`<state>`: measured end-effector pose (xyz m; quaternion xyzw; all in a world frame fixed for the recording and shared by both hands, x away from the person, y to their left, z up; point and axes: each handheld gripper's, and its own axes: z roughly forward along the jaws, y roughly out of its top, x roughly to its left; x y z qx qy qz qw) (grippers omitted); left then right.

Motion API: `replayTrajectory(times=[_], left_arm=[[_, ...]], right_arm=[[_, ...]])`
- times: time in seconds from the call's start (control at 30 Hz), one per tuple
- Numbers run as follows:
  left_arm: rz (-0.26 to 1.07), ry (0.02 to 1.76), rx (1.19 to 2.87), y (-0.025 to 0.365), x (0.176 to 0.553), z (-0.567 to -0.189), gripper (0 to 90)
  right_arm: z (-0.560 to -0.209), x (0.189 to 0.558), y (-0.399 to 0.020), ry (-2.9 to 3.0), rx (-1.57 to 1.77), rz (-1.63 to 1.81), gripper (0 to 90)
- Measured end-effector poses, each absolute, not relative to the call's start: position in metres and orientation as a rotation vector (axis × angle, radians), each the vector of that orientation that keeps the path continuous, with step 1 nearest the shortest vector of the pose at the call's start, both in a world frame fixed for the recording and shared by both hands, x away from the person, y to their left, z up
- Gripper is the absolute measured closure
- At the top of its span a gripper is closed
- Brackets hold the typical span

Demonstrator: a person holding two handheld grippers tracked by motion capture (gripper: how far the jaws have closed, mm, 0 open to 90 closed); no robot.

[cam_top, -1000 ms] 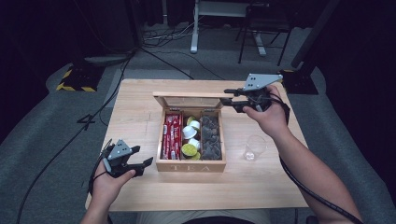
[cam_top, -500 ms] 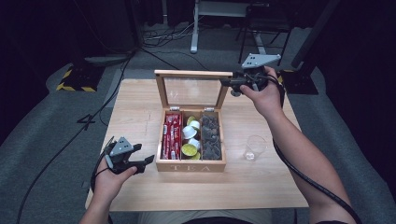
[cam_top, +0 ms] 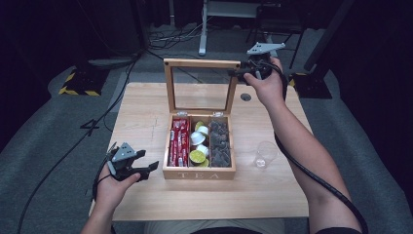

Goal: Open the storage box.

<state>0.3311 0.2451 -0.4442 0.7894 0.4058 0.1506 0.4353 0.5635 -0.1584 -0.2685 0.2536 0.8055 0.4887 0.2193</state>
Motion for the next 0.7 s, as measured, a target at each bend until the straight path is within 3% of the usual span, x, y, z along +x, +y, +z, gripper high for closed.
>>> replayTrajectory(times=[0.7], left_arm=[[0.325, 1.056, 2.0, 0.249, 0.335, -0.454, 27.5]], right_arm=[[-0.283, 0.606, -0.147, 2.155, 0.871, 1.36, 45.4]])
